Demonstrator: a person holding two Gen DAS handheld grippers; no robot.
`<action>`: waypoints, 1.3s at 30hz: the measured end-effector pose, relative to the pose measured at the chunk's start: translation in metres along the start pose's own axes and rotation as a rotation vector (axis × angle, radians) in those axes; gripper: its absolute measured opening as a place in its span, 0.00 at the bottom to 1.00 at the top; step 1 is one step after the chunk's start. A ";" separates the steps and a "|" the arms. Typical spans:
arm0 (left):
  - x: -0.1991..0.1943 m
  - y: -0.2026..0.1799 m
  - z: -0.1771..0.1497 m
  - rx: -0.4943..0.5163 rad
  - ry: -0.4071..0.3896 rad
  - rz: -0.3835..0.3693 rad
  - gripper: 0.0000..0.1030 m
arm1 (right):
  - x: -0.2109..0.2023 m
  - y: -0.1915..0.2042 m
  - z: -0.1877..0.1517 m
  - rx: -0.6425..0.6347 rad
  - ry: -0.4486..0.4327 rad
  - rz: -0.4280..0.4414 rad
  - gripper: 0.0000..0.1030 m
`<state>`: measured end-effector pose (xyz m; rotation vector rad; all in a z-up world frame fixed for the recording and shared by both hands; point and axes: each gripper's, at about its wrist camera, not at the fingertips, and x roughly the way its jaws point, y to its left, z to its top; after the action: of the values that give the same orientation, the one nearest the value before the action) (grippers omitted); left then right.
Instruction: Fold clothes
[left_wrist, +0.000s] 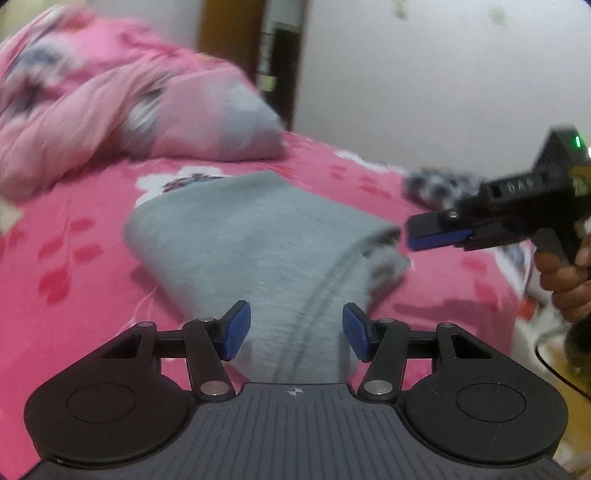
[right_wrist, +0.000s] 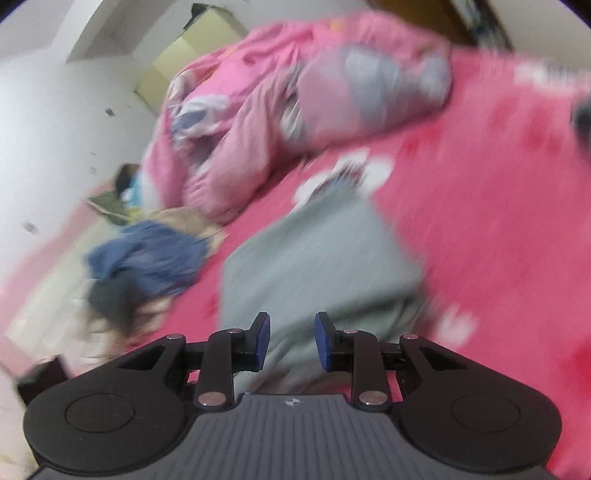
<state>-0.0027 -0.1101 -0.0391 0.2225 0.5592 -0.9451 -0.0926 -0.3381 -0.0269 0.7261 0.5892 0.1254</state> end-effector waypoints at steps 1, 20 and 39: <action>0.004 -0.004 0.000 0.026 0.009 0.009 0.52 | 0.003 -0.001 -0.009 0.031 0.013 0.025 0.27; 0.014 -0.009 0.012 0.123 0.050 0.065 0.12 | 0.053 -0.033 -0.032 0.349 0.081 0.268 0.28; 0.011 0.000 0.003 0.084 0.031 0.063 0.22 | 0.088 -0.012 -0.037 0.416 0.143 0.170 0.45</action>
<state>0.0033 -0.1190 -0.0420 0.3288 0.5385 -0.9064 -0.0407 -0.2987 -0.0976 1.1784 0.6989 0.2169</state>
